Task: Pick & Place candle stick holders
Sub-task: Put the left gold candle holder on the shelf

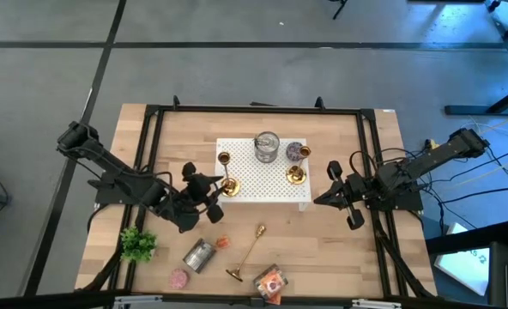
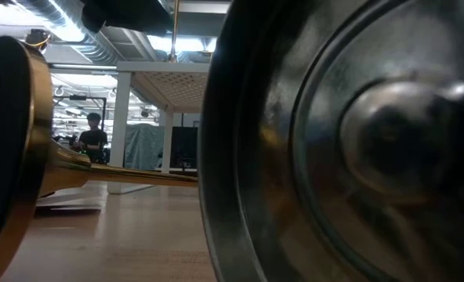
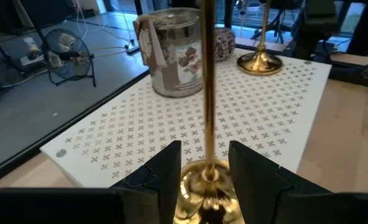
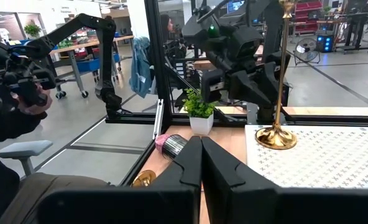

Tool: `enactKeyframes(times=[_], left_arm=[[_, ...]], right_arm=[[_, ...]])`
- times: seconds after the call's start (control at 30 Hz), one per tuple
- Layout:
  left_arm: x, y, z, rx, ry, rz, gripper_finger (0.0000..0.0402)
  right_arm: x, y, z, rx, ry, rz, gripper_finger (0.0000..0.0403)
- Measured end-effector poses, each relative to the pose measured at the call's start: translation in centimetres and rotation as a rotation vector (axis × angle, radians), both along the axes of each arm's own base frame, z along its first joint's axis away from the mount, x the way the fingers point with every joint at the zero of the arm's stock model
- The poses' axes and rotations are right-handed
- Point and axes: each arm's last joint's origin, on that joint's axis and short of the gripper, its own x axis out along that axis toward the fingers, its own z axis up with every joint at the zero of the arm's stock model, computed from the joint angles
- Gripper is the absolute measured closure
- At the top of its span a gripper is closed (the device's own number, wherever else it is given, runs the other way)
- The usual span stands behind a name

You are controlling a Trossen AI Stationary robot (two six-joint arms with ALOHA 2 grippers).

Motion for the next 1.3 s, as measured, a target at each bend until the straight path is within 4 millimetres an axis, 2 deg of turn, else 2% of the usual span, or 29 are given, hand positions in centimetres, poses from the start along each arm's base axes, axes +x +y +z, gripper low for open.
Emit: enactKeyframes(times=[0.73,1.3], left_arm=[[0.5,0.5,0.2,0.004,0.003,-0.007,0.0272],[1.3,2.3,0.1,0.016,0.046,0.027,0.0275]], right_arm=[[0.0,0.0,-0.1,0.01,0.018,0.0,0.0398],[0.0,0.0,-0.2,0.013,0.022,0.0,0.0398]])
